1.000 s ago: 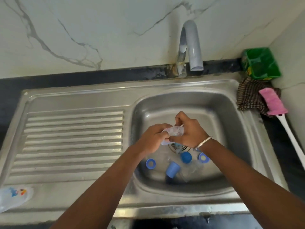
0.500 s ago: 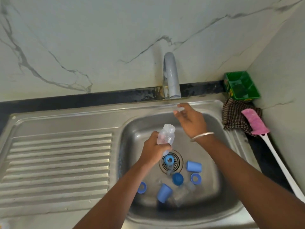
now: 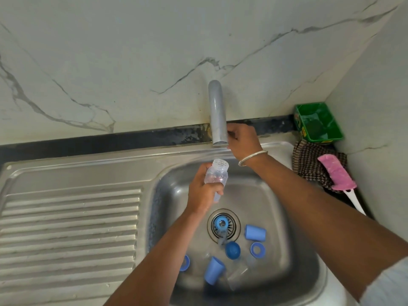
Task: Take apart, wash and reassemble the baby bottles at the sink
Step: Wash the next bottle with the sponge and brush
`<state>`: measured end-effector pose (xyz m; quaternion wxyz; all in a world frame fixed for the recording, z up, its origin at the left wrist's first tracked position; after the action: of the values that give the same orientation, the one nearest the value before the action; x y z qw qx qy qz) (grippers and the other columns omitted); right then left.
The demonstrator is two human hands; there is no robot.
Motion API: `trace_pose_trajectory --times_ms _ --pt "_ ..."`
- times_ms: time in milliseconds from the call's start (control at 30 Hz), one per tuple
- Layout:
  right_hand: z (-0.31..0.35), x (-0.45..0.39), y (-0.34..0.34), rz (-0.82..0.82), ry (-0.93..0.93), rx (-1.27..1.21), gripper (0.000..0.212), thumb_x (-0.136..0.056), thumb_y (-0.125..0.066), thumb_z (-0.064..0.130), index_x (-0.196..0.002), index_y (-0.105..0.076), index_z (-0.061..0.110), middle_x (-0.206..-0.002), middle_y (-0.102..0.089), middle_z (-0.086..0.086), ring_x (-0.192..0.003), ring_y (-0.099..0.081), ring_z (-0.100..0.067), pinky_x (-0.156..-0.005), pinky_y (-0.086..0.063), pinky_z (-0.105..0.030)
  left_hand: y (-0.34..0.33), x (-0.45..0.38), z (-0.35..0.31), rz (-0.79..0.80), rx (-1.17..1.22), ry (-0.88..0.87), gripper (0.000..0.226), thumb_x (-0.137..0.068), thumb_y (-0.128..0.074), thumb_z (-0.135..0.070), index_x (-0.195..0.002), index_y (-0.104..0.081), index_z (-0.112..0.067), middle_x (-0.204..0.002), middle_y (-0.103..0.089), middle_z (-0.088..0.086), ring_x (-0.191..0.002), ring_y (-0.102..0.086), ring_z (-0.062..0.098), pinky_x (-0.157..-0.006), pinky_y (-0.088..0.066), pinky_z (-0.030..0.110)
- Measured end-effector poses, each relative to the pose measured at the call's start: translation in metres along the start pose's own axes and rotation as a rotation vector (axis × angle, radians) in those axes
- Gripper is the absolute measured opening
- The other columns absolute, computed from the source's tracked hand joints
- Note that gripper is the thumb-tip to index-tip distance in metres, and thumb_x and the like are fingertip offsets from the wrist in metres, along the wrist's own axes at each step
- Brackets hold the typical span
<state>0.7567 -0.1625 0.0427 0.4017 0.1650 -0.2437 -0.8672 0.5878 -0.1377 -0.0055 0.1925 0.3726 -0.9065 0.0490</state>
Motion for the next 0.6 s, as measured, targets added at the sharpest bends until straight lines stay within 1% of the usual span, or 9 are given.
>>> trace_pose_trajectory --times_ms 67,200,233,300,333,400,467,500,600 --pt "0.006 0.0 0.0 -0.005 0.004 -0.008 0.021 -0.093 -0.061 0.007 -0.078 -0.065 0.021 -0.058 -0.052 0.023 -0.054 -0.053 0.016 -0.057 -0.034 -0.002 -0.002 -0.001 0.0 0.006 0.036 -0.007 0.055 -0.049 -0.06 -0.015 -0.097 -0.062 -0.04 -0.087 -0.066 -0.012 -0.087 -0.059 0.02 -0.07 -0.051 0.045" --pt "0.013 -0.001 0.005 0.02 -0.02 0.02 0.047 -0.093 -0.056 0.001 -0.06 -0.048 0.033 -0.043 -0.049 0.024 -0.05 -0.052 0.014 -0.053 -0.034 -0.003 -0.002 -0.002 0.004 0.009 0.089 -0.034 0.058 -0.048 -0.061 -0.012 -0.1 -0.061 -0.036 -0.091 -0.065 -0.002 -0.087 -0.058 0.022 -0.067 -0.046 0.042" --pt "0.016 -0.001 0.006 0.031 -0.016 0.036 0.05 -0.093 -0.055 0.0 -0.058 -0.044 0.035 -0.043 -0.05 0.026 -0.049 -0.051 0.014 -0.053 -0.034 -0.004 -0.002 -0.003 0.005 0.015 0.1 -0.042 0.058 -0.048 -0.061 -0.011 -0.101 -0.061 -0.035 -0.092 -0.065 -0.001 -0.086 -0.058 0.023 -0.066 -0.045 0.042" --pt "0.02 -0.001 0.007 0.044 -0.002 0.078 0.053 -0.093 -0.054 -0.002 -0.055 -0.041 0.033 -0.04 -0.046 0.016 -0.048 -0.05 0.016 -0.052 -0.034 -0.005 -0.002 -0.003 0.006 0.032 0.117 -0.054 0.058 -0.048 -0.061 -0.01 -0.102 -0.061 -0.033 -0.091 -0.064 0.001 -0.084 -0.056 0.023 -0.065 -0.043 0.041" --pt "0.023 -0.001 0.008 0.053 0.003 0.098 0.053 -0.092 -0.053 -0.004 -0.054 -0.04 0.031 -0.042 -0.04 0.015 -0.048 -0.049 0.019 -0.051 -0.034 -0.006 -0.002 -0.004 0.007 0.041 0.124 -0.059 0.058 -0.048 -0.061 -0.01 -0.101 -0.061 -0.033 -0.09 -0.063 0.002 -0.084 -0.055 0.023 -0.065 -0.042 0.04" --pt "0.026 -0.002 0.009 0.089 0.013 0.146 0.047 -0.093 -0.053 -0.003 -0.054 -0.046 0.023 -0.054 -0.042 0.017 -0.047 -0.05 0.016 -0.052 -0.033 -0.01 -0.002 -0.004 0.007 0.045 0.135 -0.069 0.056 -0.049 -0.061 -0.009 -0.099 -0.061 -0.034 -0.089 -0.063 0.001 -0.084 -0.055 0.022 -0.066 -0.042 0.04" --pt "0.029 -0.003 0.009 0.132 0.036 0.231 0.027 -0.094 -0.057 0.002 -0.067 -0.064 0.006 -0.062 -0.053 0.005 -0.05 -0.049 0.0 -0.06 -0.032 -0.018 -0.003 -0.004 0.007 0.048 0.144 -0.078 0.054 -0.05 -0.06 -0.007 -0.096 -0.062 -0.035 -0.089 -0.063 0.0 -0.085 -0.056 0.02 -0.068 -0.043 0.039" --pt "0.028 -0.004 0.009 0.14 0.046 0.252 0.021 -0.094 -0.058 0.005 -0.075 -0.068 0.001 -0.066 -0.056 -0.002 -0.057 -0.049 -0.008 -0.064 -0.033 -0.022 -0.003 -0.003 0.006 0.052 0.151 -0.082 0.054 -0.05 -0.06 -0.007 -0.095 -0.061 -0.036 -0.089 -0.063 0.0 -0.084 -0.056 0.019 -0.068 -0.043 0.038" --pt "0.03 -0.006 0.007 0.163 0.05 0.325 0.023 -0.096 -0.059 0.013 -0.077 -0.067 0.004 -0.072 -0.059 -0.01 -0.068 -0.051 -0.019 -0.065 -0.039 -0.027 -0.001 -0.001 0.003 0.055 0.17 -0.092 0.053 -0.051 -0.059 -0.005 -0.095 -0.061 -0.034 -0.085 -0.062 -0.003 -0.08 -0.056 0.014 -0.064 -0.044 0.031"
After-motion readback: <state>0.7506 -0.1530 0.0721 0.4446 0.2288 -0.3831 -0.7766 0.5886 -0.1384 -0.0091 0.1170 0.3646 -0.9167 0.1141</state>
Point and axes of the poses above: each hand's wrist, its own x-axis away from the middle knuckle, its own y-axis out of the back of the hand, z = x × y, the point moved 1 cm from there along -x, towards the middle knuckle
